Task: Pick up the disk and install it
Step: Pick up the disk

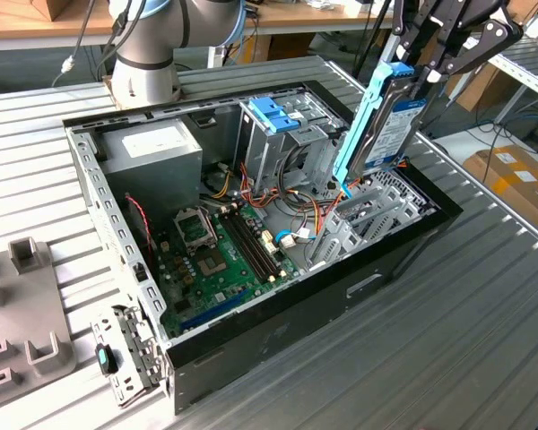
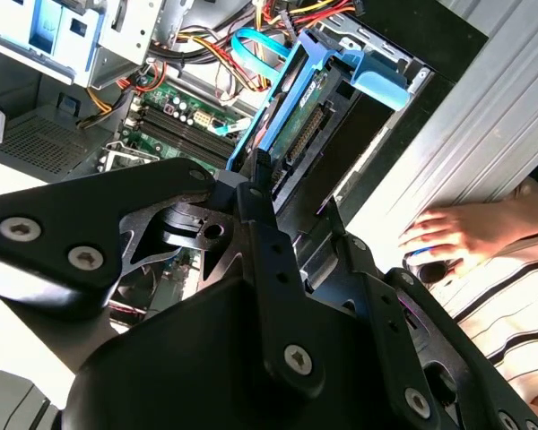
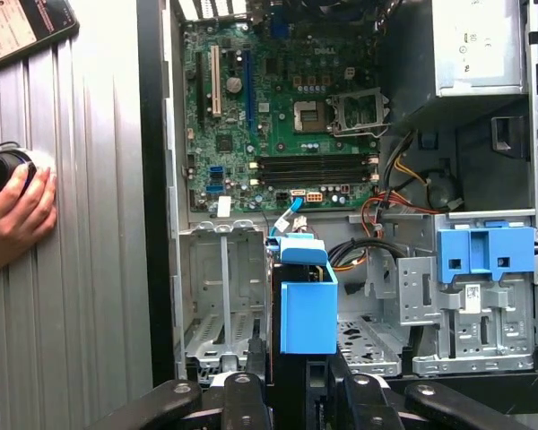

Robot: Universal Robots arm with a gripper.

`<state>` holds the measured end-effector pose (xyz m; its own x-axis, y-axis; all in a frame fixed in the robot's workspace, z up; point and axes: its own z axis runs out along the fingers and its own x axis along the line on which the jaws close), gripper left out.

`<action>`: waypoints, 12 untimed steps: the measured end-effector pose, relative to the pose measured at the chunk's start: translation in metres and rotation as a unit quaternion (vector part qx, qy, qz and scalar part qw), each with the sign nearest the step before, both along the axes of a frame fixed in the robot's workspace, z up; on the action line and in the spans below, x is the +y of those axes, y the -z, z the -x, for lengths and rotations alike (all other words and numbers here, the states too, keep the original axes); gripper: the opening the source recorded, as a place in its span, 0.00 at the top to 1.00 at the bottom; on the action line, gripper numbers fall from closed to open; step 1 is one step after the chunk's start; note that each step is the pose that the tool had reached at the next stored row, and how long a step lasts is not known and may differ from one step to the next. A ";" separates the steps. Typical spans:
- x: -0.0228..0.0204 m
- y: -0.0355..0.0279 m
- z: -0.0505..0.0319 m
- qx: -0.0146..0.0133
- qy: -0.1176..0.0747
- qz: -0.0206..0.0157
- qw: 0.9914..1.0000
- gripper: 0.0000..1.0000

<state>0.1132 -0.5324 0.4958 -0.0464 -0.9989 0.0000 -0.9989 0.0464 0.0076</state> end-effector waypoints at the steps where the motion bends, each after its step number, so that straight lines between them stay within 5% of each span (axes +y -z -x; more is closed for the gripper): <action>1: -0.0002 0.0000 0.0000 0.000 0.000 0.000 1.000 0.65; 12: -0.0075 0.0000 0.0000 0.000 0.000 0.000 1.000 0.65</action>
